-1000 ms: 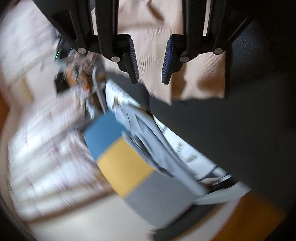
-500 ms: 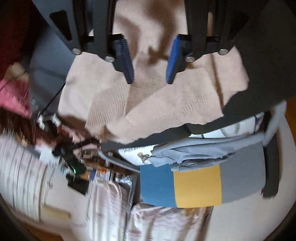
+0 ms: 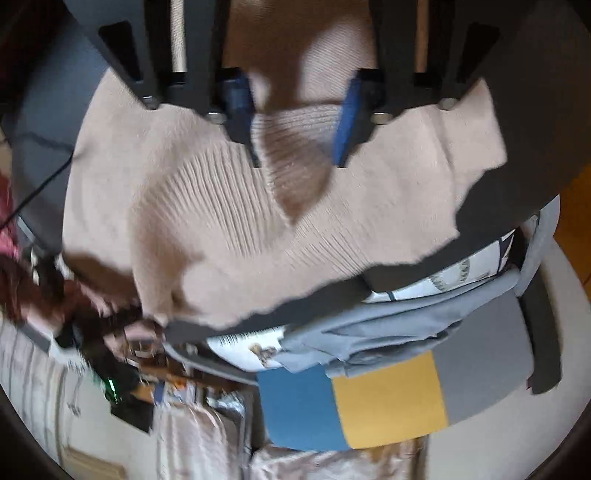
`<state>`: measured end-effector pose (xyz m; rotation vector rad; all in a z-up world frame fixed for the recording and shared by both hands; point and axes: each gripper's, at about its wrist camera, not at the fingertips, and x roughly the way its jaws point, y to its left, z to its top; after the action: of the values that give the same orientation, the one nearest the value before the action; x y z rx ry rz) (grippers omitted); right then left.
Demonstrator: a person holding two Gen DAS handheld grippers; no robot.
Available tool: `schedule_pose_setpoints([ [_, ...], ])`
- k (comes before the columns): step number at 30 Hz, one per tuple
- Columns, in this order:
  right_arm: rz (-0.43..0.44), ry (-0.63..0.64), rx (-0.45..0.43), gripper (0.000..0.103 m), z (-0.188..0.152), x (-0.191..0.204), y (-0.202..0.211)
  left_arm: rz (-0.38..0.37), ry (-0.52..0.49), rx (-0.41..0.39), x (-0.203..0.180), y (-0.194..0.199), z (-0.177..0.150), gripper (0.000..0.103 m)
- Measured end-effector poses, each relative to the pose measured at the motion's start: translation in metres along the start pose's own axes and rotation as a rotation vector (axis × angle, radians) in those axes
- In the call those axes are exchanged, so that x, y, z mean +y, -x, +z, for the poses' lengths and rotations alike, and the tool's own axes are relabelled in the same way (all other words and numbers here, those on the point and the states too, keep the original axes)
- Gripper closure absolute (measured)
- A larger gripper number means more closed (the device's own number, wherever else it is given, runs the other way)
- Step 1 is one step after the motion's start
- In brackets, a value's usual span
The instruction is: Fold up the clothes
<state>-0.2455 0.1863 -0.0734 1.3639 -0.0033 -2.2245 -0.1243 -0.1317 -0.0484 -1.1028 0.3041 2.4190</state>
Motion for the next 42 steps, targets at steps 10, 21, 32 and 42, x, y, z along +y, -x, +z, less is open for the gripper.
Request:
schedule_pose_setpoints([
  [10,0.045,-0.099,-0.127,0.100,0.003,-0.016,0.020,-0.058,0.298,-0.109,0.058,0.018,0.004,0.090],
  [21,0.064,-0.082,-0.061,0.096,-0.003,-0.016,0.001,-0.068,0.185,0.032,0.032,-0.017,-0.004,0.074],
  [32,0.062,-0.098,-0.041,0.096,-0.007,-0.016,-0.006,0.020,0.205,0.052,0.034,-0.026,0.000,0.074],
  [42,-0.003,-0.137,-0.151,0.100,-0.005,-0.015,0.032,0.018,0.482,-0.209,0.085,0.037,-0.010,0.099],
])
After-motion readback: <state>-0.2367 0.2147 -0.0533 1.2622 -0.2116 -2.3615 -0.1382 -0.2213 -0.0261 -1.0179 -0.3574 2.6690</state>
